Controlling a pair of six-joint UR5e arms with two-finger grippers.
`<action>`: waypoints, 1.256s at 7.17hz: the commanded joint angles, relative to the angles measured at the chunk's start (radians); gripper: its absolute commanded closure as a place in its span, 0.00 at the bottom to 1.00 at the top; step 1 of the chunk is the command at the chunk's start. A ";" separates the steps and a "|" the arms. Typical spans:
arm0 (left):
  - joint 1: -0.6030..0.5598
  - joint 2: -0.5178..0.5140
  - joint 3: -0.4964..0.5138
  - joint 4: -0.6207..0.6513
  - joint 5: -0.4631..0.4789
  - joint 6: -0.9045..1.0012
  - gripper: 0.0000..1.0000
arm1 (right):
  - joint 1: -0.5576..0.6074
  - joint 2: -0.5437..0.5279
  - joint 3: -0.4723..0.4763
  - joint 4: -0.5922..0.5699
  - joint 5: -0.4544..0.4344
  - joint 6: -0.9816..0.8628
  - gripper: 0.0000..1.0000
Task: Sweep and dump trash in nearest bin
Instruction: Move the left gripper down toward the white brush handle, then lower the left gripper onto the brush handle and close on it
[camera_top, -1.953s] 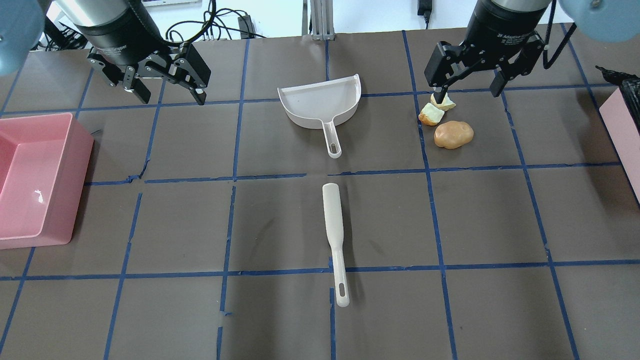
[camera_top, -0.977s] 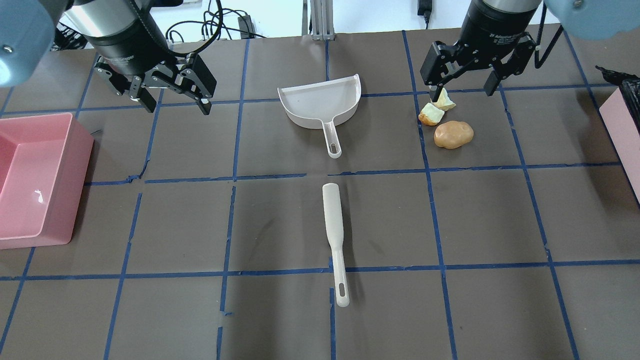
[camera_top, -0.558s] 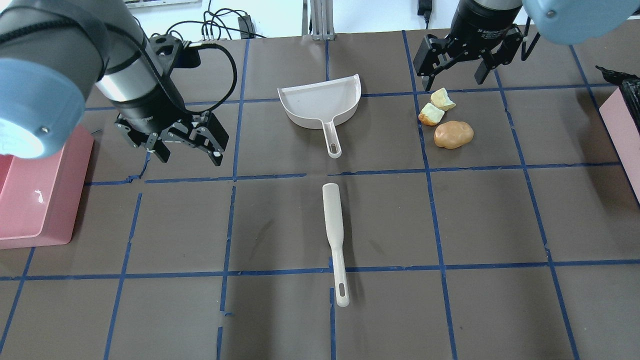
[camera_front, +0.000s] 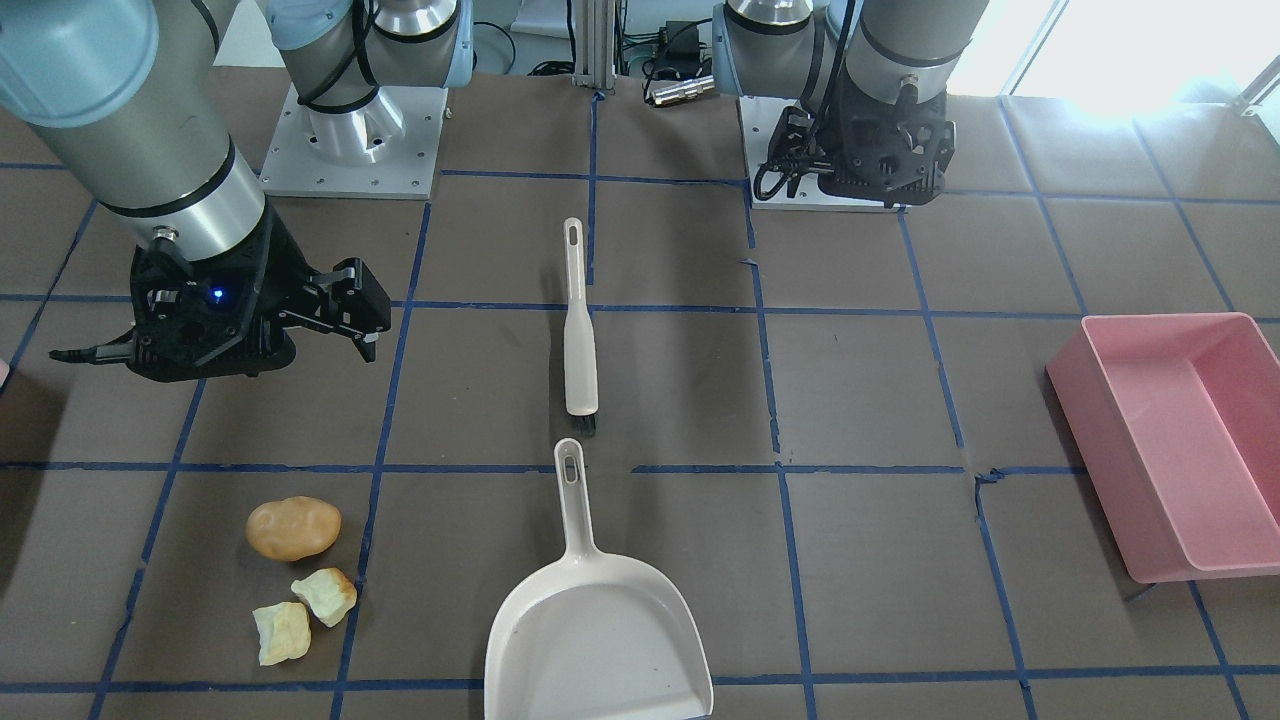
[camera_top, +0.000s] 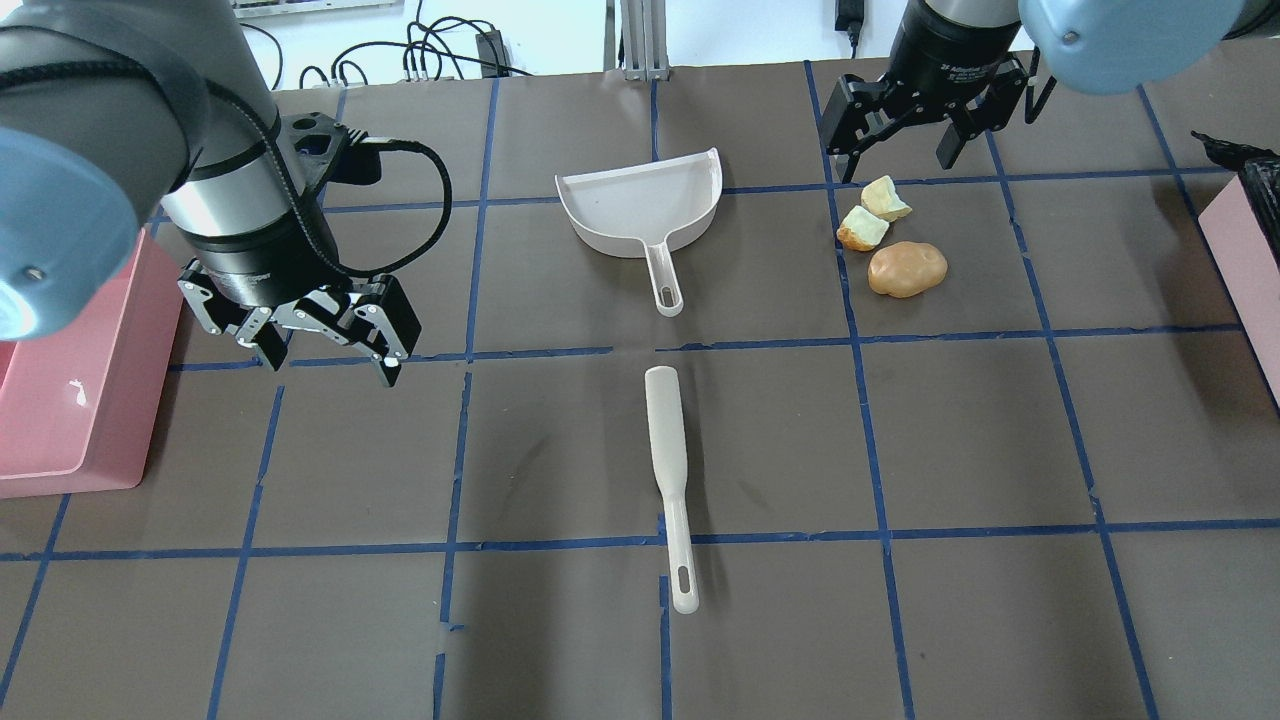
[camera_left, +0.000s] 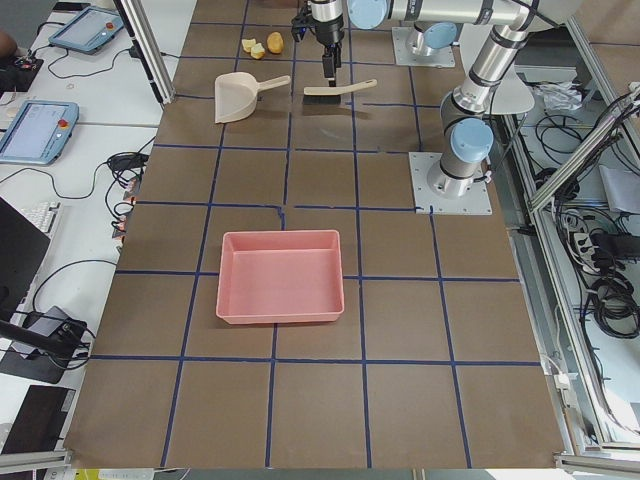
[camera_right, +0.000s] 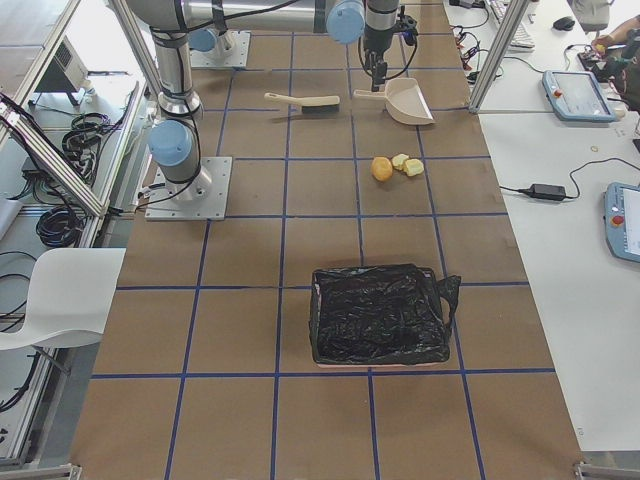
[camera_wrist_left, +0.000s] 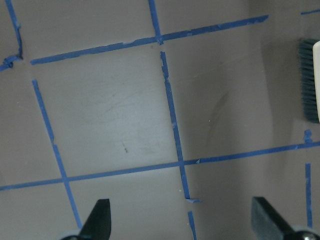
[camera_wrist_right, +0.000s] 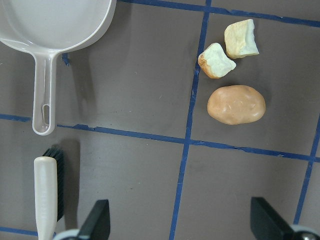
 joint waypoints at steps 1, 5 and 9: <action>-0.174 -0.011 0.024 -0.228 0.002 -0.022 0.00 | 0.001 0.001 0.003 0.001 -0.007 0.002 0.00; -0.475 -0.163 -0.050 0.163 -0.009 -0.600 0.00 | -0.006 0.002 0.004 0.004 -0.009 0.000 0.00; -0.537 -0.169 -0.168 0.387 -0.163 -0.781 0.00 | -0.009 0.007 0.006 0.006 -0.010 0.000 0.00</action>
